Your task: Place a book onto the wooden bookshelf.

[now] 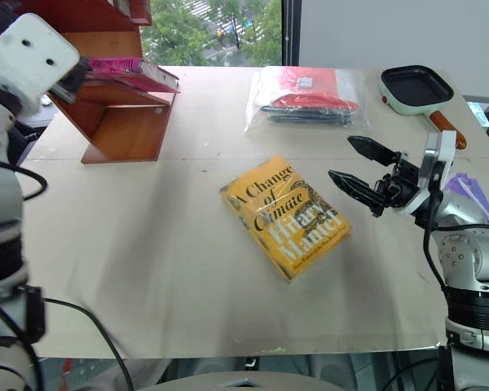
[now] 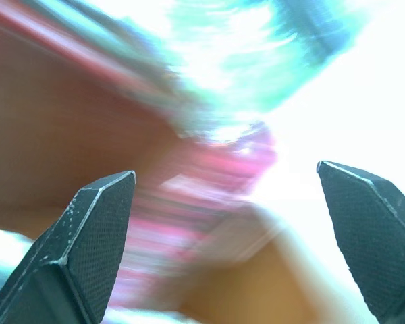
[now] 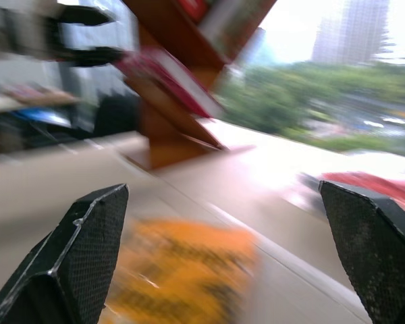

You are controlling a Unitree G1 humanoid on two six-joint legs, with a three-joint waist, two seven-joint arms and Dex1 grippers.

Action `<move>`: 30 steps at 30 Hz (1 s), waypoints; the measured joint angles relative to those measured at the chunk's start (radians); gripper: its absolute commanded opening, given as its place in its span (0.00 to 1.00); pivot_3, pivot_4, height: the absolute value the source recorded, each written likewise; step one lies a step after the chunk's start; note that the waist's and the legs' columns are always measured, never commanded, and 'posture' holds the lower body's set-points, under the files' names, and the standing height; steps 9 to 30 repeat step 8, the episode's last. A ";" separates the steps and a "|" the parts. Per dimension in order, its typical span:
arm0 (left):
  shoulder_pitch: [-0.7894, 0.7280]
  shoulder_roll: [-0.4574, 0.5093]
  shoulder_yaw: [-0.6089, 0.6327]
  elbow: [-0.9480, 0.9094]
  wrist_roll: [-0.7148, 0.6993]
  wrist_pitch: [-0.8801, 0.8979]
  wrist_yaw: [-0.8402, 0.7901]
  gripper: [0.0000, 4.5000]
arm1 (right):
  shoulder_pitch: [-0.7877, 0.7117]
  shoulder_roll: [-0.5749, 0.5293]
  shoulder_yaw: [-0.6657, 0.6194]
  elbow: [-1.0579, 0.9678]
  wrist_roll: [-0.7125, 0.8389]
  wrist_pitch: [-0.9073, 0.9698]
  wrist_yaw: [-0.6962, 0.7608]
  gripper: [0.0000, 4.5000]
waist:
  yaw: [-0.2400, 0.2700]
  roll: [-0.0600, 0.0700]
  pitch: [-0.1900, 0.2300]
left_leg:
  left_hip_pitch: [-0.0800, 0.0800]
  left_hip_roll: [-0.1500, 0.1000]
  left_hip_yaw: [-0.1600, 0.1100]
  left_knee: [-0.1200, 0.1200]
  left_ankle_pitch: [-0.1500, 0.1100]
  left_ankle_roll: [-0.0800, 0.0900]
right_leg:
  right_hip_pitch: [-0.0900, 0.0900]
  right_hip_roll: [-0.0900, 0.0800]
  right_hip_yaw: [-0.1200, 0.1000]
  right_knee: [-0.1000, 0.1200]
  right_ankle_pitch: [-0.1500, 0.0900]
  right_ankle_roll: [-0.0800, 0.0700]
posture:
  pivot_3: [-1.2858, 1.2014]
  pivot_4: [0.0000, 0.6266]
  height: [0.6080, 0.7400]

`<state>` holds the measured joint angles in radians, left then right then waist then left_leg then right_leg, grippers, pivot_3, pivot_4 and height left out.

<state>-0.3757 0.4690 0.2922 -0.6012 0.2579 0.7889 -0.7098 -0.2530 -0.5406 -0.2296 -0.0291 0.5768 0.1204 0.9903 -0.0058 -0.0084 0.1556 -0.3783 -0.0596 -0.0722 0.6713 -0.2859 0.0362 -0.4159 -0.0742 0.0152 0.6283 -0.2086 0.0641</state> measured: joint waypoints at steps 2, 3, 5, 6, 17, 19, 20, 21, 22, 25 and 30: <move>0.177 -0.105 -0.016 -0.006 -0.072 0.070 -0.016 0.98 | 0.053 0.014 0.004 0.052 -0.068 -0.051 -0.033 1.00 | -0.010 -0.010 0.004 | -0.006 0.001 0.000 0.000 0.000 0.000 | -0.009 0.002 0.001 0.003 0.000 0.000 | 0.52 0.24 1.00; 0.226 -0.104 -0.022 -0.009 -0.083 0.072 -0.017 0.98 | 0.075 0.015 0.004 0.054 -0.080 -0.061 -0.040 1.00 | -0.013 -0.013 0.003 | -0.007 0.003 -0.001 -0.001 0.001 -0.001 | -0.012 0.003 0.002 0.004 0.001 -0.002 | 0.52 0.24 1.00; 0.313 -0.123 -0.007 -0.039 -0.123 0.070 -0.022 0.98 | 0.126 0.012 0.004 0.092 -0.133 -0.112 -0.051 1.00 | -0.006 -0.013 0.001 | -0.004 0.004 -0.003 -0.002 0.003 -0.007 | -0.011 0.003 0.003 0.006 0.004 -0.006 | 0.52 0.24 1.00; 0.375 -0.176 0.000 -0.076 -0.177 0.036 -0.023 0.98 | 0.171 -0.002 0.004 0.115 -0.168 -0.157 -0.051 1.00 | -0.003 -0.007 -0.003 | 0.008 0.005 -0.004 -0.003 0.001 -0.004 | 0.002 0.003 0.002 0.002 0.004 -0.006 | 0.52 0.24 1.00; 0.471 -0.206 -0.027 -0.049 -0.227 -0.030 -0.024 0.98 | 0.223 -0.005 0.004 0.160 -0.206 -0.191 -0.061 1.00 | 0.001 -0.005 -0.004 | 0.019 0.005 -0.004 -0.005 -0.003 0.002 | 0.013 0.003 0.001 -0.002 0.002 -0.008 | 0.52 0.24 1.00; 0.471 -0.206 -0.027 -0.049 -0.227 -0.030 -0.024 0.98 | 0.223 -0.005 0.004 0.160 -0.206 -0.191 -0.061 1.00 | 0.001 -0.005 -0.004 | 0.019 0.005 -0.004 -0.005 -0.003 0.002 | 0.013 0.003 0.001 -0.002 0.002 -0.008 | 0.52 0.24 1.00; 0.471 -0.206 -0.027 -0.049 -0.227 -0.030 -0.024 0.98 | 0.223 -0.005 0.004 0.160 -0.206 -0.191 -0.061 1.00 | 0.001 -0.005 -0.004 | 0.019 0.005 -0.004 -0.005 -0.003 0.002 | 0.013 0.003 0.001 -0.002 0.002 -0.008 | 0.52 0.24 1.00; 0.471 -0.206 -0.027 -0.049 -0.227 -0.030 -0.024 0.98 | 0.223 -0.005 0.004 0.160 -0.206 -0.191 -0.061 1.00 | 0.001 -0.005 -0.004 | 0.019 0.005 -0.004 -0.005 -0.003 0.002 | 0.013 0.003 0.001 -0.002 0.002 -0.008 | 0.52 0.24 1.00; 0.471 -0.206 -0.027 -0.049 -0.227 -0.030 -0.024 0.98 | 0.223 -0.005 0.004 0.160 -0.206 -0.191 -0.061 1.00 | 0.001 -0.005 -0.004 | 0.019 0.005 -0.004 -0.005 -0.003 0.002 | 0.013 0.003 0.001 -0.002 0.002 -0.008 | 0.52 0.24 1.00; 0.471 -0.206 -0.027 -0.049 -0.227 -0.030 -0.024 0.98 | 0.223 -0.005 0.004 0.160 -0.206 -0.191 -0.061 1.00 | 0.001 -0.005 -0.004 | 0.019 0.005 -0.004 -0.005 -0.003 0.002 | 0.013 0.003 0.001 -0.002 0.002 -0.008 | 0.52 0.24 1.00; 0.471 -0.206 -0.027 -0.049 -0.227 -0.030 -0.024 0.98 | 0.223 -0.005 0.004 0.160 -0.206 -0.191 -0.061 1.00 | 0.001 -0.005 -0.004 | 0.019 0.005 -0.004 -0.005 -0.003 0.002 | 0.013 0.003 0.001 -0.002 0.002 -0.008 | 0.52 0.24 1.00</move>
